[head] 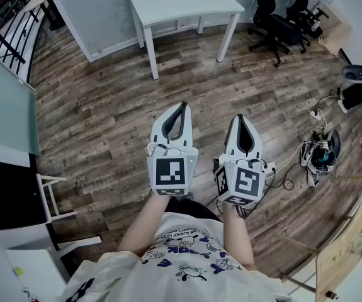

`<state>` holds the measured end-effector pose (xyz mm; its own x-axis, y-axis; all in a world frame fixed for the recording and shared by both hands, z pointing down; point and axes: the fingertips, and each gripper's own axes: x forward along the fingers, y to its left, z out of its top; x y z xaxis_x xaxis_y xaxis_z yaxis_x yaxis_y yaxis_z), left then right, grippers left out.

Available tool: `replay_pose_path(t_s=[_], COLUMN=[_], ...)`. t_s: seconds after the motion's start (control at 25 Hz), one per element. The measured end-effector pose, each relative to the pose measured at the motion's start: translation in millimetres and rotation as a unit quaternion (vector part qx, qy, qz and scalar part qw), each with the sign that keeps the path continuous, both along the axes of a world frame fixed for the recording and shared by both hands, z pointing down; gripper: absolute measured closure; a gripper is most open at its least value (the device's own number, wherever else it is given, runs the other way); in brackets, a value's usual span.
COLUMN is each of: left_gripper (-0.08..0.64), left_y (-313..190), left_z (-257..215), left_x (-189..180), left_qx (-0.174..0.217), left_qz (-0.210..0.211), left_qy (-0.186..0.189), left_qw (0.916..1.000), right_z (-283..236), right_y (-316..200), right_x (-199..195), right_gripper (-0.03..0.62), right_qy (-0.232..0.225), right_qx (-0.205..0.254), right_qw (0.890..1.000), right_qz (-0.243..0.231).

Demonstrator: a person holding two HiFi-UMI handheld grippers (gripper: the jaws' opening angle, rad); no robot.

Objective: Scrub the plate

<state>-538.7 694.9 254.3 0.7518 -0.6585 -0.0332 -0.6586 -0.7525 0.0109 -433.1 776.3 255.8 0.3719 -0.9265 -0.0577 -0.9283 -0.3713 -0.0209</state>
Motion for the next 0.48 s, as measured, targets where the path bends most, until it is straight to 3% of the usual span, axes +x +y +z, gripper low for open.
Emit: replay_pose_path(t_s=[0.48], left_gripper=[0.535], left_y=[12], left_z=[2], left_x=[9], left_qx=[-0.001], left_qz=[0.003], left_qy=[-0.006], left_qw=[1.0000], right_z=[4], right_y=[11], right_x=[7], right_gripper=[0.578], right_qy=[-0.011], right_qx=[0.002], right_qw=[1.000], right_qz=[-0.002])
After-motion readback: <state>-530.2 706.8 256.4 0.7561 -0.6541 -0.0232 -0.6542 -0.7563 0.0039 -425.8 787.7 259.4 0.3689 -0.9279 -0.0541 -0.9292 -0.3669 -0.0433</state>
